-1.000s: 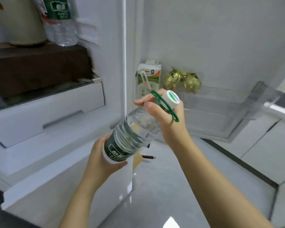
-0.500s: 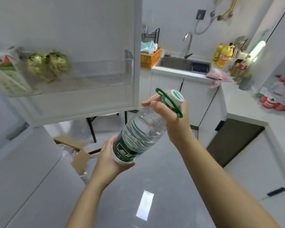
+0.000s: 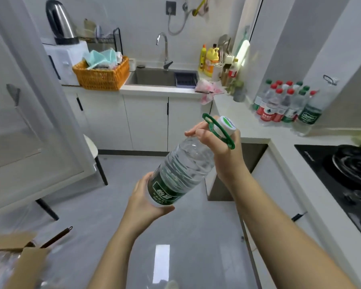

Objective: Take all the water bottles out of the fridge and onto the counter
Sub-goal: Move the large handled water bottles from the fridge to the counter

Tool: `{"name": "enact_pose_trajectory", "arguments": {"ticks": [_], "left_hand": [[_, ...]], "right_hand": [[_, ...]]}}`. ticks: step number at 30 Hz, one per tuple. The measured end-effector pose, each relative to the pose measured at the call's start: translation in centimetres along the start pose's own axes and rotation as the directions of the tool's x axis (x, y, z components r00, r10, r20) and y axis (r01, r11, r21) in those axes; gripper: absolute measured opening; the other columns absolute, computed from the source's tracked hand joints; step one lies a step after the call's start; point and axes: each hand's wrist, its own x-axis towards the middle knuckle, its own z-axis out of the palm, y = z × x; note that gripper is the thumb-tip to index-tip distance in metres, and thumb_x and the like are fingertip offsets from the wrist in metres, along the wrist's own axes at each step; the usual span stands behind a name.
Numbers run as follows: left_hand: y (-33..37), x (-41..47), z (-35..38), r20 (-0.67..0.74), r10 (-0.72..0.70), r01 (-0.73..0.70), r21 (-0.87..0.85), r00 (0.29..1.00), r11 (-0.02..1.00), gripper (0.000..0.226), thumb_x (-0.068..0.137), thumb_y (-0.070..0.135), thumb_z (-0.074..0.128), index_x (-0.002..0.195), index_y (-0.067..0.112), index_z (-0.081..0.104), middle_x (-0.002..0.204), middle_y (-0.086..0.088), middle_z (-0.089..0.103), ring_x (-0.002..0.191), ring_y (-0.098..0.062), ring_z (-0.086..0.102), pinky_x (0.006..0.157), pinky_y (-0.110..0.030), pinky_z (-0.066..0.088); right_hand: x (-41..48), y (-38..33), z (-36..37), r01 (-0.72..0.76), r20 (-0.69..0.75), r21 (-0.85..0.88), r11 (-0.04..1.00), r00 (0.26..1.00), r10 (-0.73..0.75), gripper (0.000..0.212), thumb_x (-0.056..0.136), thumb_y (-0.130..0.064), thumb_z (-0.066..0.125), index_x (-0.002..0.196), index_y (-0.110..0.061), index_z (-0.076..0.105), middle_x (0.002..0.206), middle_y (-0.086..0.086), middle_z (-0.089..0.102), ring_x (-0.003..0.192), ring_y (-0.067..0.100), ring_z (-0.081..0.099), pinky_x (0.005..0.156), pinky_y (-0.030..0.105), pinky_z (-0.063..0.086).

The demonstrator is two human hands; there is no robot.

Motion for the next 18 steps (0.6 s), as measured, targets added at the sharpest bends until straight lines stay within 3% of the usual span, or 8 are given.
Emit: {"name": "enact_pose_trajectory", "arguments": {"ticks": [4,9,13,18], "left_hand": [[-0.1,6.2,2.1,0.069,0.017,-0.017,-0.006,0.997,1.000,0.091,0.044,0.045,0.091,0.122,0.054,0.044,0.115,0.024,0.057,0.104,0.004,0.058,0.074,-0.026,0.058],[-0.6,11.8,4.8,0.150,0.043,-0.042,-0.007,0.988,0.999,0.093,0.043,0.043,0.091,0.123,0.051,0.044,0.118,0.022,0.056,0.109,-0.002,0.058,0.083,-0.032,0.056],[-0.5,14.4,7.4,0.201,0.072,-0.070,-0.016,0.977,0.997,0.093,0.043,0.042,0.091,0.122,0.055,0.043,0.117,0.026,0.056,0.111,0.000,0.056,0.085,-0.028,0.053],[0.2,17.2,11.0,0.250,0.086,-0.082,-0.027,0.965,0.996,0.095,0.042,0.042,0.091,0.125,0.048,0.045,0.119,0.020,0.057,0.112,-0.005,0.057,0.086,-0.028,0.054]], "right_hand": [[4.8,2.3,-2.3,-0.030,-0.066,-0.031,0.999,0.997,0.028,0.024,0.078,-0.008,0.057,0.083,0.014,0.066,0.083,0.024,0.070,0.083,0.019,0.069,0.076,0.020,0.050],[7.9,4.8,-5.0,-0.036,-0.134,-0.035,0.999,0.990,0.031,0.015,0.078,-0.012,0.061,0.076,0.002,0.065,0.082,0.021,0.072,0.082,0.020,0.070,0.076,0.019,0.051],[9.4,6.0,-7.5,-0.031,-0.175,-0.010,0.999,0.984,0.028,0.025,0.072,-0.030,0.064,0.073,-0.005,0.064,0.078,0.011,0.073,0.082,0.022,0.071,0.077,0.022,0.052],[11.0,7.0,-11.2,-0.024,-0.214,-0.017,1.000,0.977,0.019,0.022,0.072,-0.030,0.063,0.071,-0.008,0.063,0.077,0.012,0.072,0.081,0.020,0.071,0.076,0.021,0.052]]}}
